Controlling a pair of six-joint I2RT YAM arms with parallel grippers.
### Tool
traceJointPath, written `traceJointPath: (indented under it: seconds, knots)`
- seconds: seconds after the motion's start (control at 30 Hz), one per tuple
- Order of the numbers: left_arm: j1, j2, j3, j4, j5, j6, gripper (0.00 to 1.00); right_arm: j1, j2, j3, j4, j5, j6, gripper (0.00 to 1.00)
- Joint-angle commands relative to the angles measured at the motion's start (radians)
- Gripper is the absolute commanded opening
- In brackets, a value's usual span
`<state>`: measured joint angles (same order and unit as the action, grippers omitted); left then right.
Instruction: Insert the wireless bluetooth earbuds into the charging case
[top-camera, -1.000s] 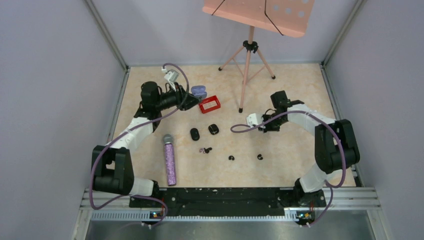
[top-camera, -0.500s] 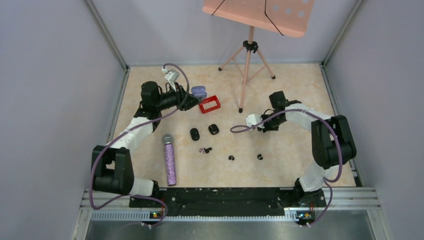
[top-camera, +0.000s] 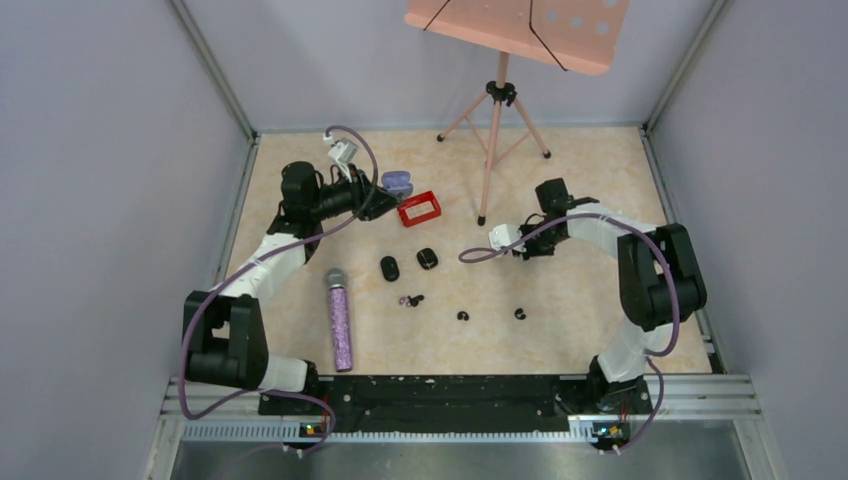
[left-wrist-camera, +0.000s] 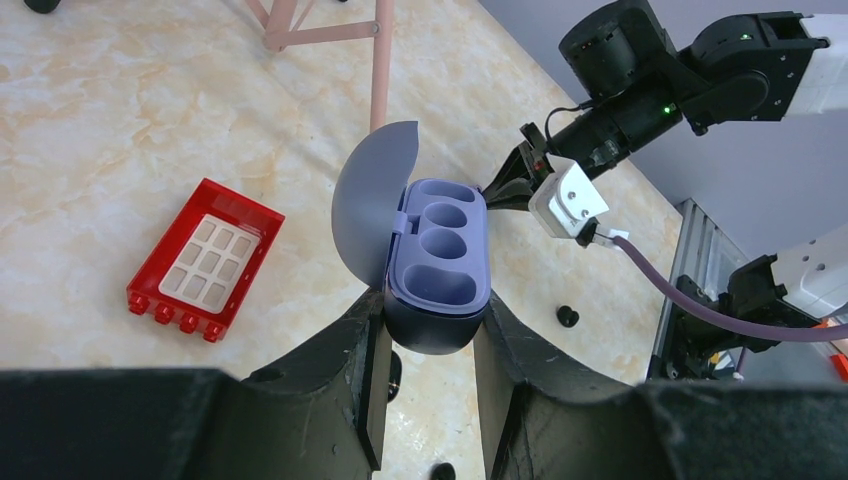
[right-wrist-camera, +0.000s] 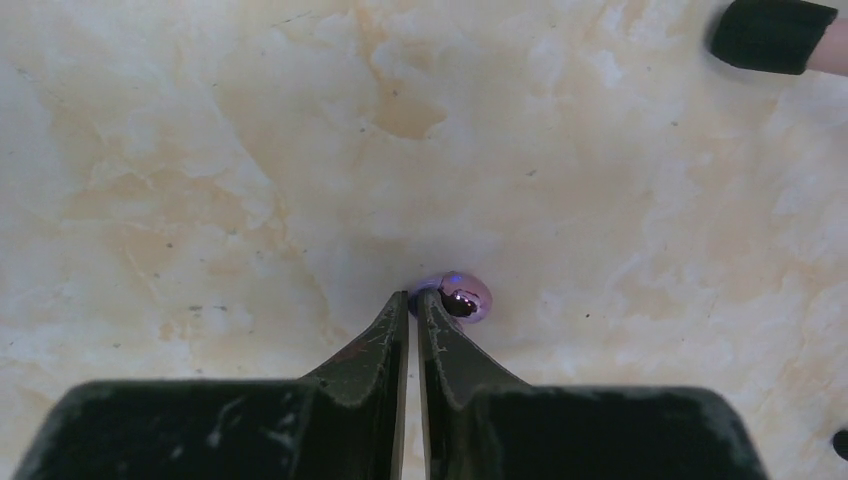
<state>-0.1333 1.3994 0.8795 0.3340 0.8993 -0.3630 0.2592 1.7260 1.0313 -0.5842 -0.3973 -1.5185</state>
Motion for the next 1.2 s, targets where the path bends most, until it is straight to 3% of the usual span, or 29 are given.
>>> traceJointPath:
  seconds: [0.0, 0.17, 0.37, 0.63, 0.8, 0.9, 1.03, 1.17]
  knots:
    - [0.004, 0.002, 0.036, 0.022, 0.016, 0.020, 0.00, 0.007, 0.065, 0.021, 0.010, -0.007, 0.003, 0.03]
    - [0.004, -0.001, 0.039, 0.001, 0.038, 0.047, 0.00, 0.007, 0.023, 0.104, -0.118, -0.063, 0.103, 0.00]
    - [0.003, 0.000, 0.021, -0.008, 0.069, 0.098, 0.00, 0.001, -0.077, 0.274, -0.342, -0.252, 0.322, 0.00]
    - [-0.008, 0.000, 0.013, -0.013, 0.144, 0.171, 0.00, 0.001, -0.104, 0.382, -0.390, -0.459, 0.599, 0.00]
    - [-0.056, -0.058, -0.005, -0.074, 0.270, 0.471, 0.00, 0.001, -0.020, 0.640, -0.471, -0.795, 0.713, 0.00]
    - [-0.081, -0.045, 0.057, -0.232, 0.328, 0.664, 0.00, 0.009, 0.020, 0.739, -0.470, -0.938, 0.791, 0.00]
    - [-0.109, 0.044, 0.189, -0.505, 0.400, 0.891, 0.00, 0.053, 0.052, 0.817, -0.471, -1.029, 0.852, 0.00]
    - [-0.142, 0.092, 0.268, -0.559, 0.419, 0.946, 0.00, 0.110, 0.076, 0.851, -0.471, -1.081, 0.882, 0.00]
